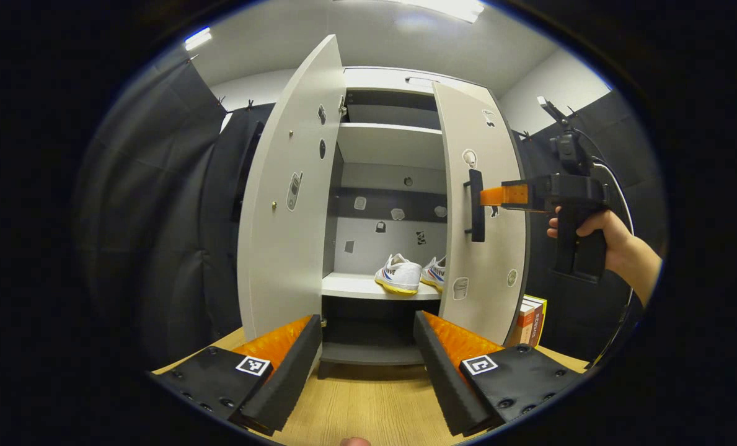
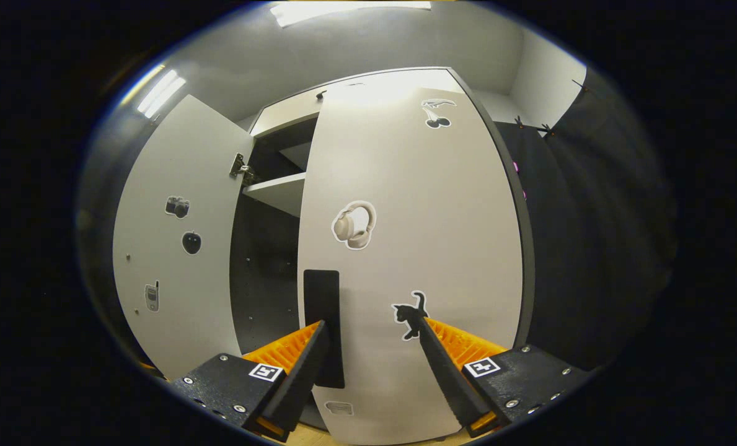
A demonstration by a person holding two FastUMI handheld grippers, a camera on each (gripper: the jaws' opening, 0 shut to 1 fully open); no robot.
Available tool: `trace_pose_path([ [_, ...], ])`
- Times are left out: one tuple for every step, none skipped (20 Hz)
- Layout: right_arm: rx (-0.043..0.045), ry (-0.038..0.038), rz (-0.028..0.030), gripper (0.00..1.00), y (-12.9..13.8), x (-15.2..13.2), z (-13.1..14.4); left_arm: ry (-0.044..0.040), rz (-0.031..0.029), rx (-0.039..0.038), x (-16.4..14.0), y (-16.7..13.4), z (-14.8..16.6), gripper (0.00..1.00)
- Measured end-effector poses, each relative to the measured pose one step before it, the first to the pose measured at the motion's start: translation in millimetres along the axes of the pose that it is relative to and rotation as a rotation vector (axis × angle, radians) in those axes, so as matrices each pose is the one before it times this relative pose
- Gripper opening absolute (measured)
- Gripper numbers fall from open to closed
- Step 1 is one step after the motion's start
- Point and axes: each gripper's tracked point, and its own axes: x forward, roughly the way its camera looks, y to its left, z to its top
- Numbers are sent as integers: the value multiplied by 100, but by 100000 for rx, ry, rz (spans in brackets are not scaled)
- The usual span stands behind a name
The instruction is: Grab one shoe with the right hand and put it into the shoe cabinet, grab the other shoe with the left hand and put it into the shoe cabinet; then close the right door with the right hand and the left door with the left hand.
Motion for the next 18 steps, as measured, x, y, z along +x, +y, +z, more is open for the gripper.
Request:
trace_pose_path([
  [118, 248, -533, 91, -50, 400, -13, -92, -761, -2, 102, -316, 4, 94],
  [476, -118, -711, 91, -58, 444, 70, -103, -545, 196, 22, -266, -23, 97],
  [411, 369, -503, 91, 106, 405, -75, 10, -320, 194, -47, -218, -57, 97],
  [204, 167, -108, 91, 58, 316, -124, 102, -602, 19, -53, -260, -48, 97],
  [246, 329, -266, 91, -12, 260, -118, -210, -707, -147, -31, -385, 22, 97],
  [-349, 353, -288, 91, 11, 344, -32, -61, -918, -291, -9, -296, 9, 97],
  [-749, 318, -311, 91, 8, 193, -67, 164, -845, -453, -56, -264, -78, 97],
  [-650, 12, -260, 91, 57, 256, 12, 635, -640, -670, -57, -306, -139, 96],
  [-564, 218, -266, 91, 22, 215, -23, 563, -1089, -565, 80, -442, -178, 94],
  [-383, -109, -404, 91, -2, 167, -19, -50, -150, -88, 24, -204, 48, 97],
  [-535, 48, -357, 91, 22, 84, 12, -216, -205, -70, 16, -118, 133, 99],
  [-403, 35, -158, 91, -13, 26, -29, -336, -454, -408, -65, -140, 91, 97],
  [-212, 209, -16, 91, -16, -146, 32, -395, -555, -532, -29, -153, 156, 96],
  [60, 494, -354, 91, -152, -125, 29, -187, -401, -268, 35, -62, 109, 99],
  [212, 336, -454, 91, -246, -175, 165, -75, -93, 23, 50, 109, 94, 99],
  [446, -78, -178, 92, -171, -407, 328, -134, 45, 213, 35, 99, 133, 97],
  [702, -816, 112, 92, -78, -815, 442, -211, -7, 167, 4, 39, 94, 97],
  [404, -995, 215, 92, -125, -1049, 427, -4, 110, -47, -39, 51, 74, 97],
])
